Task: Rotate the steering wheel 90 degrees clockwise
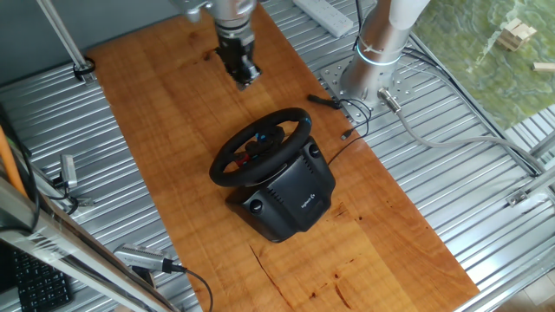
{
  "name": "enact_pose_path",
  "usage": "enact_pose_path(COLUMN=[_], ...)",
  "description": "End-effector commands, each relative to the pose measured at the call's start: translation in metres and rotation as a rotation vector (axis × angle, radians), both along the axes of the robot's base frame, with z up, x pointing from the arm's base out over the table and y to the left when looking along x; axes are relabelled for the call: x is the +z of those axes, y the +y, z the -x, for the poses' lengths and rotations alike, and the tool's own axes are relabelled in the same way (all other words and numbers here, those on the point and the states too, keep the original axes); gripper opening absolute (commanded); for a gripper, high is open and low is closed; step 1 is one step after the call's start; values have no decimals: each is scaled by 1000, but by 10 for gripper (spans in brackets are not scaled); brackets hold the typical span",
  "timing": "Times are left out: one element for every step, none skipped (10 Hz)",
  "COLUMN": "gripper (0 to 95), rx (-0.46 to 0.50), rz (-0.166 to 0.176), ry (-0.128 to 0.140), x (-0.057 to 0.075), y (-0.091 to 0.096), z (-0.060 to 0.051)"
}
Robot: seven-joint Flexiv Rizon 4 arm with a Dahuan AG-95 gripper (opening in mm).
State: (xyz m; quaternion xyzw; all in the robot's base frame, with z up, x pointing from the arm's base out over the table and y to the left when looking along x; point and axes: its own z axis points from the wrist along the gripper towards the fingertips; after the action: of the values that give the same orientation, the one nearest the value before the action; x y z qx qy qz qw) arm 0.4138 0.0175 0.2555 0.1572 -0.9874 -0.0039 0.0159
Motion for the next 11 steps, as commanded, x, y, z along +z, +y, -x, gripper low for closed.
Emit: enact_pose_path(gripper=[0, 0, 0, 0, 0, 0, 0, 0, 0, 0, 0], rx=[140, 186, 267, 301, 340, 391, 403, 405, 411, 411, 412], rz=[-6, 0, 20, 27, 37, 54, 62, 65, 63, 67, 68], ry=[-4, -10, -20, -23, -31, -46, -55, -60, -63, -59, -58], x=[21, 28, 30, 29, 29, 29, 29, 29, 30, 30, 30], y=[24, 38, 42, 42, 42, 42, 43, 43, 42, 42, 42], z=[25, 34, 33, 33, 33, 33, 32, 32, 32, 32, 32])
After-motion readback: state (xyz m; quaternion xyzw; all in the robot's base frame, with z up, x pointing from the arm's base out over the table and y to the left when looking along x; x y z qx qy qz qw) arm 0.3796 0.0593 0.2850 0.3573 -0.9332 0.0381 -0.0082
